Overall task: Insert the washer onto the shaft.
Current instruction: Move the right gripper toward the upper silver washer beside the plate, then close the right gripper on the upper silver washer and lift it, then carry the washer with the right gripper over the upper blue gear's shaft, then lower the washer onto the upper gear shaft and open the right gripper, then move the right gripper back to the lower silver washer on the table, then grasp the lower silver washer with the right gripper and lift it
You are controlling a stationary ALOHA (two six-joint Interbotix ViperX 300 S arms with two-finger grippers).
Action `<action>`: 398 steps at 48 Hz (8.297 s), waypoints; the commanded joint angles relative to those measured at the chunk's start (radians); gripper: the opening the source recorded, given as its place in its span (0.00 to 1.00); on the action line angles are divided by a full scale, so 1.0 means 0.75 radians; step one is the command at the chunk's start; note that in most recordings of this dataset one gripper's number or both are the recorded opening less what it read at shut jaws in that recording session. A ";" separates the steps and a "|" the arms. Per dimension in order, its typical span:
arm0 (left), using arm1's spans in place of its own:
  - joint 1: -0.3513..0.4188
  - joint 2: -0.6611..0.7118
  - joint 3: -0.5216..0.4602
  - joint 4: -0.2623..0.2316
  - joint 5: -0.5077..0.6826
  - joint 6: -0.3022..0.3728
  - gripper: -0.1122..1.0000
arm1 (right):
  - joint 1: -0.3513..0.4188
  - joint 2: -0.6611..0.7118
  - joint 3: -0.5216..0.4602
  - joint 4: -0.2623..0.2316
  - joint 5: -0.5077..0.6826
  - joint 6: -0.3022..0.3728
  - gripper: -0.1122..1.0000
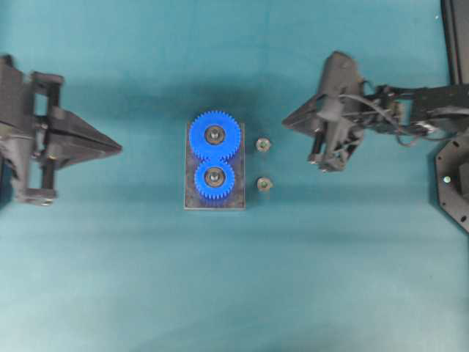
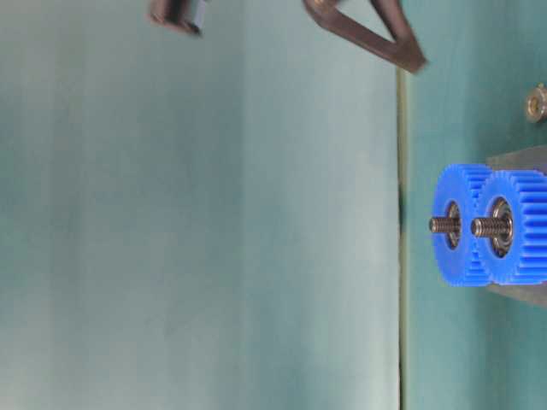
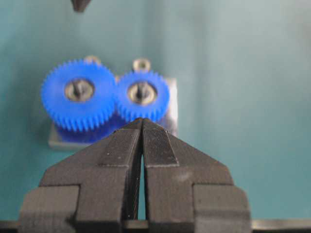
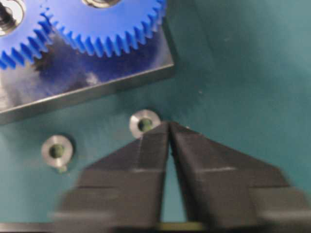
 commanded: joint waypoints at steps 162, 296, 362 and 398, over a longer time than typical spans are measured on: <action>0.006 0.141 0.000 0.004 -0.092 0.078 0.10 | 0.115 0.243 -0.481 -0.149 0.192 -0.059 0.38; 0.002 0.131 0.010 0.004 -0.094 0.076 0.10 | 0.225 0.004 -0.178 -0.104 0.184 0.080 0.87; 0.002 0.141 0.000 0.004 -0.092 0.072 0.10 | 0.278 0.335 -0.151 -0.108 0.084 0.131 0.75; 0.000 0.143 0.002 0.004 -0.100 0.072 0.10 | 0.342 0.348 -0.157 -0.108 0.149 0.133 0.41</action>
